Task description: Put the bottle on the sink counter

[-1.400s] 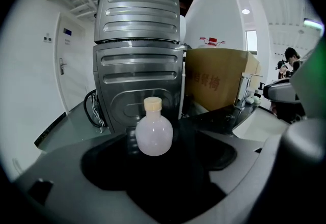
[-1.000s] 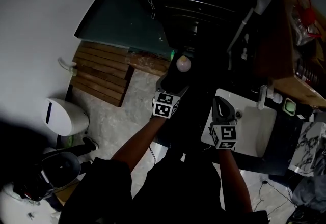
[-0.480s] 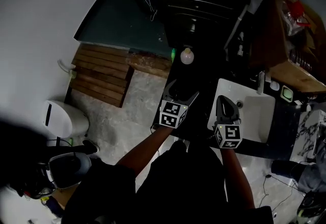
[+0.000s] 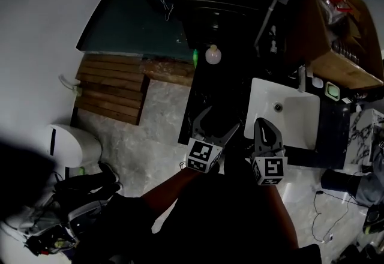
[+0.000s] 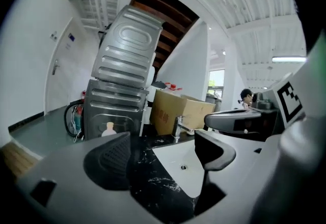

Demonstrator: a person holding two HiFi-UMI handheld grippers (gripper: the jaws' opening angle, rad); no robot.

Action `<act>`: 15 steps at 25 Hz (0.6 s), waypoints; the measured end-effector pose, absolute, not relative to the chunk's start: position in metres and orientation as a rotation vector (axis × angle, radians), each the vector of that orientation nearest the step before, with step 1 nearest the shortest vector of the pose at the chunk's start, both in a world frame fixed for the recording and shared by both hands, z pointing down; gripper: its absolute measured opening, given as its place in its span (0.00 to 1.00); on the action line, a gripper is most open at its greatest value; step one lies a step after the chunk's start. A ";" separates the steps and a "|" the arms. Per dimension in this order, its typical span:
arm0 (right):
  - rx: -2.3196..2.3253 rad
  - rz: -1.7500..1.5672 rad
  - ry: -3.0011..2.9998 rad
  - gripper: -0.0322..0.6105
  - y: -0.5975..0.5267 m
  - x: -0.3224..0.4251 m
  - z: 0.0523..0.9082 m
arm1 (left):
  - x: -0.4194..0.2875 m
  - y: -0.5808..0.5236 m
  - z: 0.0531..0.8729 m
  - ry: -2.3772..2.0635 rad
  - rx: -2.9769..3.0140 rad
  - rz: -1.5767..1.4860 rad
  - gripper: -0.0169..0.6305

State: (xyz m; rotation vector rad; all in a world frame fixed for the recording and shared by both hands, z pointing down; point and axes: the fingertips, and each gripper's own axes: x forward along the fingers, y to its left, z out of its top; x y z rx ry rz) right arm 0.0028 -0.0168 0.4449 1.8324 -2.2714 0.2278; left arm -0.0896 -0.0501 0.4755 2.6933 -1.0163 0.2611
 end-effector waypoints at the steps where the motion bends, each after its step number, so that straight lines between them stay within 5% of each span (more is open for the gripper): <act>1: 1.852 0.262 -2.277 0.11 -0.011 0.005 0.444 | -0.084 -0.041 0.470 -0.999 2.732 0.277 0.64; 7: 1.960 0.396 -2.291 0.11 0.011 0.026 0.426 | -0.067 -0.009 0.448 -0.957 2.720 0.186 0.62; 10: 1.955 0.346 -2.289 0.11 0.025 0.041 0.423 | -0.061 0.005 0.444 -0.972 2.704 0.130 0.30; 15: 1.928 0.327 -2.369 0.11 0.045 0.065 0.407 | -0.028 0.028 0.432 -0.972 2.724 0.156 0.10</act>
